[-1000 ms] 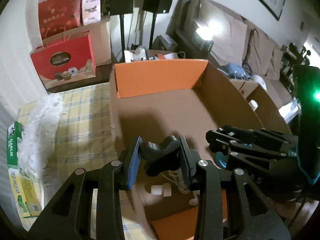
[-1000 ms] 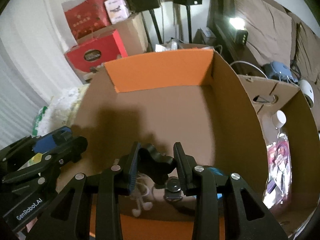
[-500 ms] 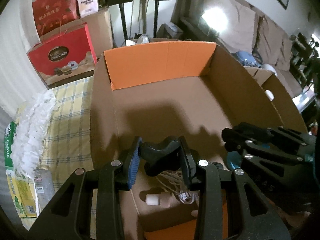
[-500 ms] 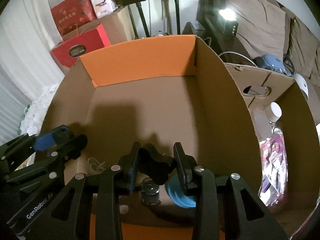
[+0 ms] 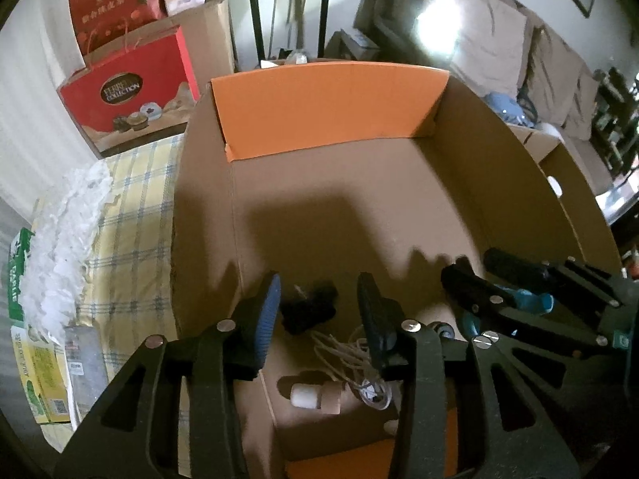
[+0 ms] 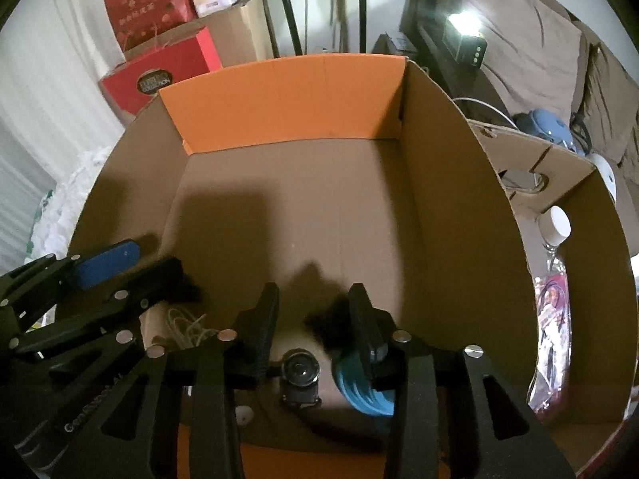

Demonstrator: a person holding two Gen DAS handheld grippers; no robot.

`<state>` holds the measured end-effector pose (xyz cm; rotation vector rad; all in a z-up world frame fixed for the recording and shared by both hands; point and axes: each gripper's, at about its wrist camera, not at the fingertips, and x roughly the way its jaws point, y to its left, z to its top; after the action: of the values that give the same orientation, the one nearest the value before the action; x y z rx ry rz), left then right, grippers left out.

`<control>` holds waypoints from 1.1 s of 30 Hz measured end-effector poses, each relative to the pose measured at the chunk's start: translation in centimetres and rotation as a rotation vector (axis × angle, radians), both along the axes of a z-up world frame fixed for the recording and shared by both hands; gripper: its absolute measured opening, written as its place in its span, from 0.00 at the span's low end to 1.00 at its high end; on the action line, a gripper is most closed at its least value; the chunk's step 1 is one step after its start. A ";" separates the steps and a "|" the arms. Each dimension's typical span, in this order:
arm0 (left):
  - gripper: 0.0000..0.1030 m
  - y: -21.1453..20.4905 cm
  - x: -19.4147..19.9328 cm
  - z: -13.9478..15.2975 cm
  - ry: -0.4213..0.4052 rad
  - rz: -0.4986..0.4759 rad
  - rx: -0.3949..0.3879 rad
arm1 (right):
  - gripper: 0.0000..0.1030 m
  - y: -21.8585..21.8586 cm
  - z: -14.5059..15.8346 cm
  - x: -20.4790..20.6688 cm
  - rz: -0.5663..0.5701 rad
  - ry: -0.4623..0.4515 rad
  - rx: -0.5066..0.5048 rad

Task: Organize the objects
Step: 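Lower both knobs into the box and open both grippers, then withdraw both grippers from the box back toward the table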

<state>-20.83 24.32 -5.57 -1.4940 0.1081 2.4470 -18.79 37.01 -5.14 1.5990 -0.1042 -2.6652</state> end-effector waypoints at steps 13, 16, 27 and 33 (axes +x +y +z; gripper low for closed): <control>0.75 -2.7 2.2 3.6 0.095 0.018 0.066 | 0.51 0.7 3.3 1.8 -0.038 0.097 -0.049; 0.80 -3.8 2.5 4.5 0.125 0.028 0.057 | 0.57 0.3 4.2 2.2 -0.040 0.124 -0.050; 0.90 -7.9 3.1 6.4 0.157 0.099 0.064 | 0.81 -2.0 6.7 3.6 -0.018 0.170 -0.027; 0.96 -9.6 4.2 7.1 0.182 0.116 0.049 | 0.85 -4.1 7.5 4.1 0.008 0.179 -0.016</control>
<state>-16.65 14.68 1.48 -1.2883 -0.0038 2.6544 -14.73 32.93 2.35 1.3456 -0.1133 -2.7776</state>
